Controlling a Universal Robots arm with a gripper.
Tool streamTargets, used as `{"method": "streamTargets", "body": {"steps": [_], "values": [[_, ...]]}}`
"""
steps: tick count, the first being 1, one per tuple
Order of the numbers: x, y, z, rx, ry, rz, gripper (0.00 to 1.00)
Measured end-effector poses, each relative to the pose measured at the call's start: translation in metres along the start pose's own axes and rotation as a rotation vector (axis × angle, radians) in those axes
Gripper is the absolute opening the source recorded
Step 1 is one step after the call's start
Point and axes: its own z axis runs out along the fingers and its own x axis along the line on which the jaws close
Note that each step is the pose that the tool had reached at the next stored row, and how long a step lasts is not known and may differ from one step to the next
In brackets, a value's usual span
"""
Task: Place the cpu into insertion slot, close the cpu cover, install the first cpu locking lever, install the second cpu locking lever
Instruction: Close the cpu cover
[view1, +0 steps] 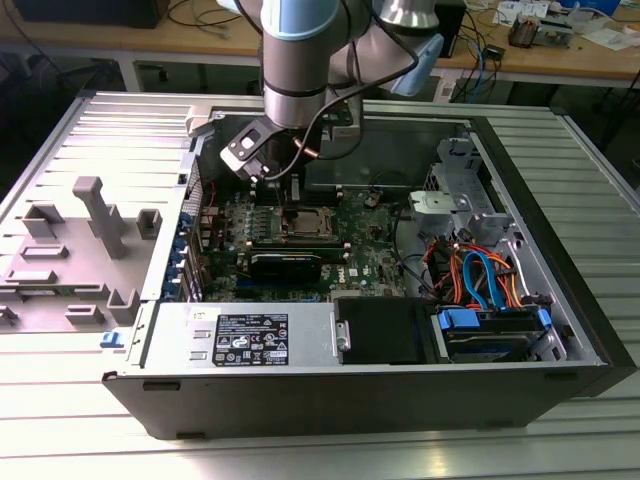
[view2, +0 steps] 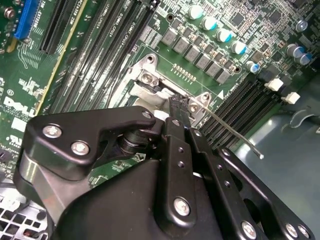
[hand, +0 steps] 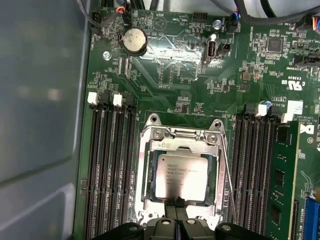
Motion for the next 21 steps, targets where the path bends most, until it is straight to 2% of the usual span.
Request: {"method": "streamTargets", "body": {"steps": [2, 8, 12, 18, 21], "values": [[0.0001, -0.0007, 0.0032, 0.0, -0.0001, 0.0, 0.11], [0.0002, -0.002, 0.0059, 0.0, -0.0001, 0.0, 0.11], [0.0003, -0.0021, 0.0059, -0.0002, 0.0002, 0.0, 0.11], [0.0003, -0.0022, 0.0017, -0.0002, 0.0002, 0.0, 0.11], [-0.0005, 0.0058, 0.0019, -0.0001, -0.0004, 0.0, 0.11]]}}
